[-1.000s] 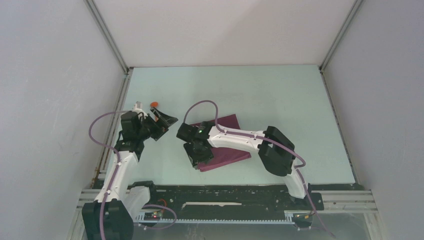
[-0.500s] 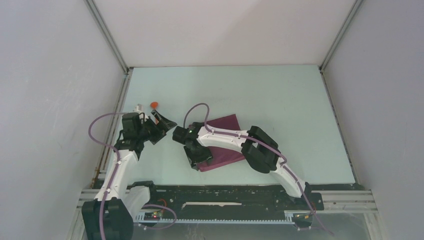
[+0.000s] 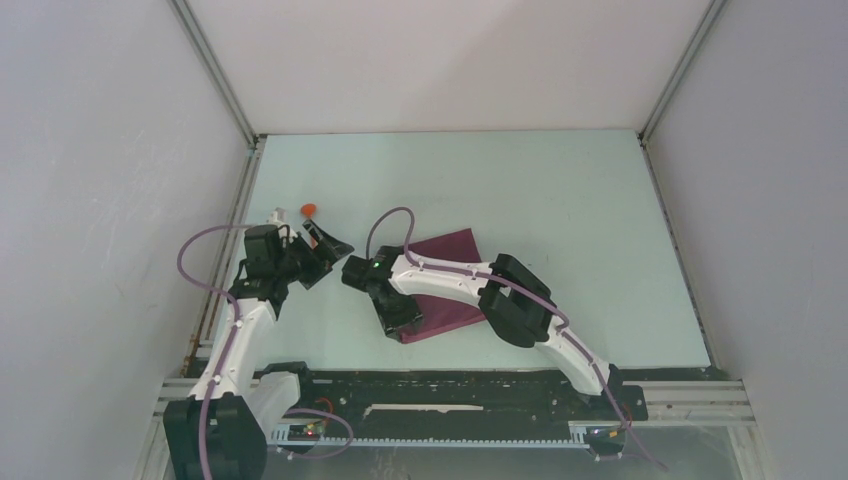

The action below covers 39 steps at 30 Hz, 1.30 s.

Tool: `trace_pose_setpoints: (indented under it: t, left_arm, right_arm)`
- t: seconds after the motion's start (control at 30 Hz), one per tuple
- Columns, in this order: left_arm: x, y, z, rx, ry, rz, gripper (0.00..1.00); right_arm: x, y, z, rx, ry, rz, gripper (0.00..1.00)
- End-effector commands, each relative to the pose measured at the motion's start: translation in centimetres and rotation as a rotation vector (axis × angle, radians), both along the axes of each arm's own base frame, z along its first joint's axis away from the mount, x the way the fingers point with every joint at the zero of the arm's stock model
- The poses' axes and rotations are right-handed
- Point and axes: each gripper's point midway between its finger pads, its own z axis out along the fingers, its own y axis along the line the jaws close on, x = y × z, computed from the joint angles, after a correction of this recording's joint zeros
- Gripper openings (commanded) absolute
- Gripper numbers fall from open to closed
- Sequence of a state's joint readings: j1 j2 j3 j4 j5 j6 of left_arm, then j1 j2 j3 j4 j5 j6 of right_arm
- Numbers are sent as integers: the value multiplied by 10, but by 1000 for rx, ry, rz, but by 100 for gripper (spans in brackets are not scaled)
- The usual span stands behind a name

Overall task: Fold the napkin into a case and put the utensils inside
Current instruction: Fold the lower triangle-folded napkin at the center of the board.

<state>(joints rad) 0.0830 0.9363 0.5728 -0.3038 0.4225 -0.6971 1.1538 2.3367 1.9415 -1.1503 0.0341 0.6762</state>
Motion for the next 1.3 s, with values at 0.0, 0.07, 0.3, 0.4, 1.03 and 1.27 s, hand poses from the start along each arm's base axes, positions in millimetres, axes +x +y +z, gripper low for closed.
trace_pose_setpoints:
  t: [0.0, 0.07, 0.3, 0.4, 1.03, 1.27]
  left_arm:
    - [10, 4, 21, 25, -63, -6, 89]
    - [10, 6, 20, 28, -59, -2, 89]
    - [12, 8, 14, 26, -41, 6, 90]
    - [13, 1, 7, -10, -20, -21, 90]
    - [38, -75, -47, -344, 142, -117, 91]
    - [51, -77, -61, -306, 144, -39, 84]
  right_arm:
    - [1, -29, -34, -168, -38, -5, 42]
    - [3, -33, -37, -178, -51, -8, 32]
    - [15, -21, -24, -84, -114, 15, 0]
    - [23, 0, 5, 89, -151, 29, 0]
    - [40, -34, 76, 985, 126, -191, 0]
    - [46, -57, 77, 1017, 118, -209, 0]
